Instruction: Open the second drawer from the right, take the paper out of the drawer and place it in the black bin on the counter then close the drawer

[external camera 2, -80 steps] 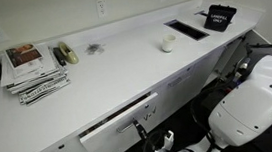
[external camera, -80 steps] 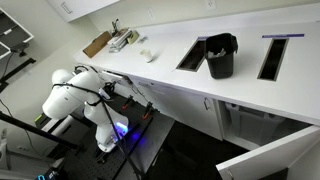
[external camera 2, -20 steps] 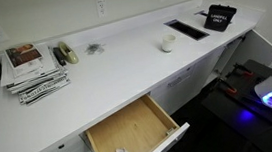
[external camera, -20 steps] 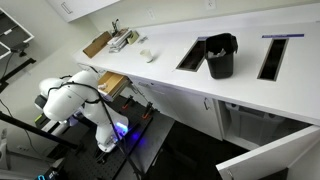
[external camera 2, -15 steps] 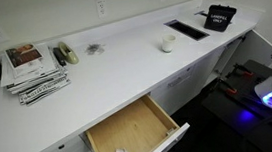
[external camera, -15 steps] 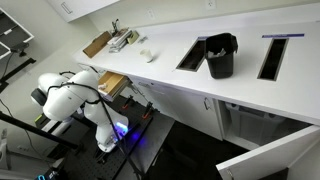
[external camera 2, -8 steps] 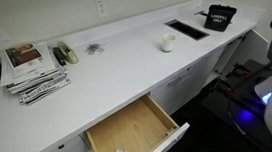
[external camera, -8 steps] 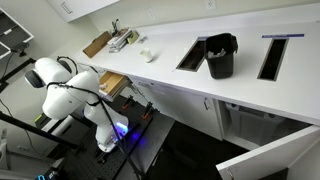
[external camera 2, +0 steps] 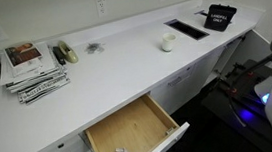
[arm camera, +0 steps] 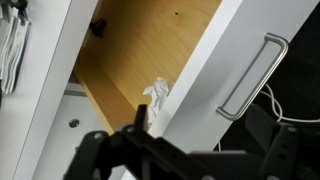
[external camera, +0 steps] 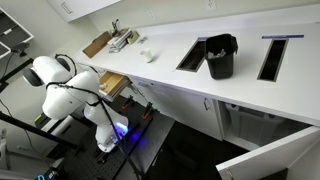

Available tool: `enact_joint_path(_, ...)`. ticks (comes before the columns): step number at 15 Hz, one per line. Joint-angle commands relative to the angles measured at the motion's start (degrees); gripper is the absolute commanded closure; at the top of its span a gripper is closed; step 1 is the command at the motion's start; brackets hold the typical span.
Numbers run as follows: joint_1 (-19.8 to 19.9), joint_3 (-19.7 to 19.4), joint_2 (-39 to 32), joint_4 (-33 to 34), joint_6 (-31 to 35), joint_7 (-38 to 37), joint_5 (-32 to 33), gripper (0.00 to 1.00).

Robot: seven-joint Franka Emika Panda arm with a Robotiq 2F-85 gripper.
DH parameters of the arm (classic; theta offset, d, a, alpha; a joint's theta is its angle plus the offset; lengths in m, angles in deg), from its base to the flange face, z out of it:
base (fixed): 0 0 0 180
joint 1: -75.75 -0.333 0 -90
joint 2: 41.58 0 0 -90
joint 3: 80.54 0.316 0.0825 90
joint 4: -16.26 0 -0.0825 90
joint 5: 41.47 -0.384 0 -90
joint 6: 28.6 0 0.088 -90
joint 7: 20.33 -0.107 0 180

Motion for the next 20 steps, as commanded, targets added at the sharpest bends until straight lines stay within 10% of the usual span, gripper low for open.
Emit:
enact_joint_path(1,1.9,-0.6,4.3,-1.6,4.8,-3.4,-5.4,0.00)
enact_joint_path(13,15.7,-2.6,19.8,-11.6,20.9,-2.8,-38.6,0.00)
enact_joint_path(19,22.1,-3.0,13.5,-16.4,51.4,-16.8,-21.2,0.00)
enact_joint_path(20,18.6,-5.8,14.7,-14.9,46.4,-10.0,-29.4,0.00)
